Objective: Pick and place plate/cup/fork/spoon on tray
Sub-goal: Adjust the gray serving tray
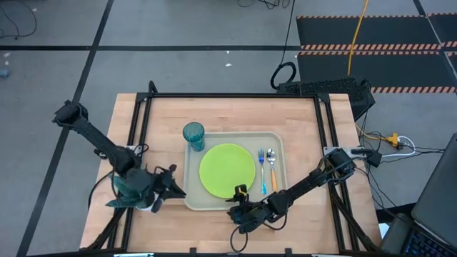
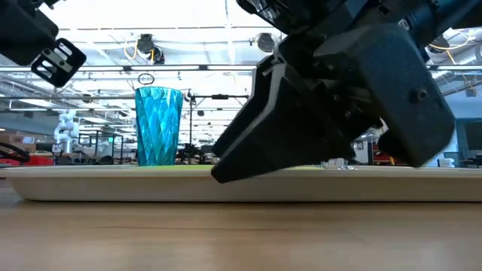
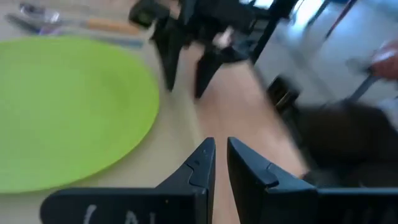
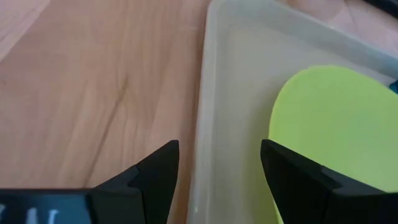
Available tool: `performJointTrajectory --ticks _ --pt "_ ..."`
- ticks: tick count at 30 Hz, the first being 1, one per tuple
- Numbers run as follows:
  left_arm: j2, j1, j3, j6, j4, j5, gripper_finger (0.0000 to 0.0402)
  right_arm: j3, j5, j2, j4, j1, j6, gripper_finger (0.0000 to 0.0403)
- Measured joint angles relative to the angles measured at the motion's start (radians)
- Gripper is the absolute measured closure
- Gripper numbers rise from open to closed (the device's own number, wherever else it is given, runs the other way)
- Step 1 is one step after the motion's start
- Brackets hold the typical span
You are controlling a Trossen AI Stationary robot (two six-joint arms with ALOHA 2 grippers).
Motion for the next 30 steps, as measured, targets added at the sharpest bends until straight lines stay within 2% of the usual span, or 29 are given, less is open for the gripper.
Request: performJointTrajectory --ticks 4,9,15,19,22,26,30 --pt "0.049 0.018 0.079 0.004 -0.199 -0.015 0.0360 0.000 0.000 0.000 0.047 0.000 0.001 0.0184" --pt "0.014 0.065 0.183 0.051 -0.406 -0.018 0.0360 0.000 0.000 0.000 0.078 0.004 0.001 0.0184" --pt "0.000 0.102 0.416 0.027 -0.707 -0.065 0.0360 0.000 0.000 0.000 0.089 0.013 0.026 0.0184" --pt "0.131 0.102 0.641 0.010 -0.987 -0.061 0.0360 0.000 0.000 0.000 0.086 0.018 0.026 0.0184" --pt "0.258 0.102 0.810 0.005 -1.126 -0.022 0.0360 0.000 0.000 0.000 0.067 0.017 0.010 0.0184" --pt "0.431 0.102 0.994 -0.021 -1.203 0.033 0.0360 -0.001 0.028 -0.003 0.011 0.010 -0.027 0.0184" --pt "0.590 0.102 1.100 -0.139 -1.210 0.098 0.0360 -0.001 0.105 -0.014 -0.070 0.011 -0.047 0.0184"
